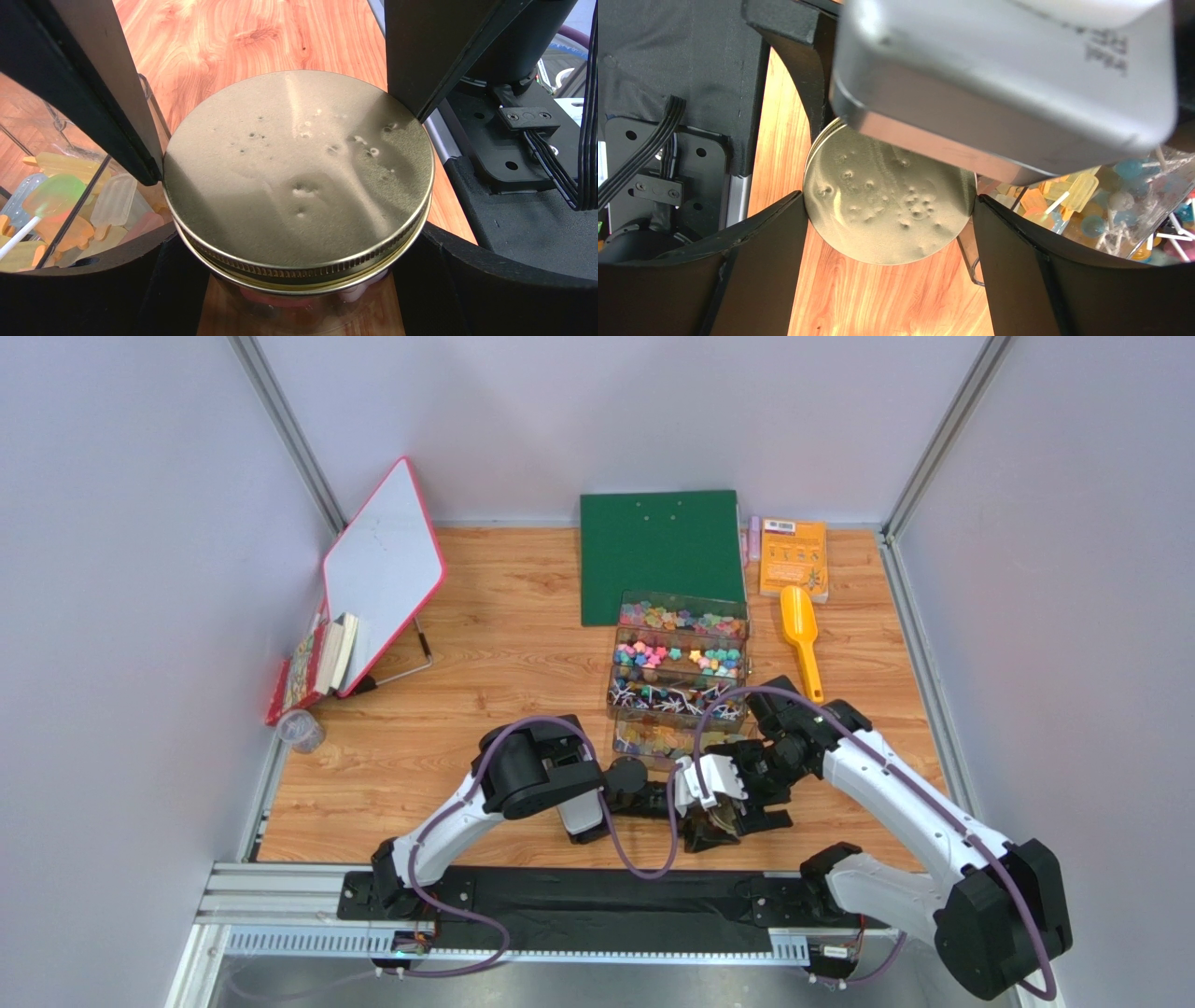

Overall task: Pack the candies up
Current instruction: Screw the bottle lid onto the packing bottle.

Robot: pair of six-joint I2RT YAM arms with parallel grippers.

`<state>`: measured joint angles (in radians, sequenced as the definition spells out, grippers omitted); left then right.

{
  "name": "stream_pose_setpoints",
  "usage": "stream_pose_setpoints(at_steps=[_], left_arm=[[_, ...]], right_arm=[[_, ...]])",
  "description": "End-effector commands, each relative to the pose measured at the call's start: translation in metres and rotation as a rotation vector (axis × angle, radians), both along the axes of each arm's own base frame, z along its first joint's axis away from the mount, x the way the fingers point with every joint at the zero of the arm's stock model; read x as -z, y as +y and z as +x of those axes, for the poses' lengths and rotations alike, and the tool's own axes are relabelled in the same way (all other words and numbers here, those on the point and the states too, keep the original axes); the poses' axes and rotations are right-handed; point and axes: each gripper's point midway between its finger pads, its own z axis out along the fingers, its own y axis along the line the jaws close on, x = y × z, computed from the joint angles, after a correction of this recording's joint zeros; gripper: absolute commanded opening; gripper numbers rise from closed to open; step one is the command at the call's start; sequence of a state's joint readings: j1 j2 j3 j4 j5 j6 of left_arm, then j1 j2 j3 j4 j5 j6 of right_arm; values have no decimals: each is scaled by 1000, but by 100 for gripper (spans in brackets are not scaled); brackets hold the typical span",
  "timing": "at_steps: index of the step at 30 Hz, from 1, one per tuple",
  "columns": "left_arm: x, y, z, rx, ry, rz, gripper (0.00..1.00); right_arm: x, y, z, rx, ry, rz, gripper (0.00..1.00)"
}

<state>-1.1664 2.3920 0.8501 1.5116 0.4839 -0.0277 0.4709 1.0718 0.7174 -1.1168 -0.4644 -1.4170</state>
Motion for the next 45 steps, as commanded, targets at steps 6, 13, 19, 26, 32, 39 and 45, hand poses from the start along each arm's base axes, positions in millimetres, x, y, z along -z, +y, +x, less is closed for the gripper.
stream_pose_setpoints(at_steps=[6, 13, 19, 26, 32, 39, 45], left_arm=[[175, 102, 7, -136, 96, 619, 0], [176, 102, 11, -152, 86, 621, 0], [178, 103, 15, -161, 74, 624, 0], [180, 106, 13, -159, 80, 632, 0], [184, 107, 9, -149, 100, 642, 0], [187, 107, 11, -158, 106, 647, 0], [186, 108, 11, -157, 100, 650, 0]], right_arm=[[22, -15, -28, 128, 179, -112, 70], [29, -22, -30, 257, 216, -198, 71], [28, -22, -30, 360, 269, -268, 87], [4, -22, -21, 369, 138, -176, 100], [-31, -34, -8, 340, -46, -105, 100], [-32, -30, 10, 214, -192, -30, 100], [-22, -9, 5, -95, -217, 51, 100]])
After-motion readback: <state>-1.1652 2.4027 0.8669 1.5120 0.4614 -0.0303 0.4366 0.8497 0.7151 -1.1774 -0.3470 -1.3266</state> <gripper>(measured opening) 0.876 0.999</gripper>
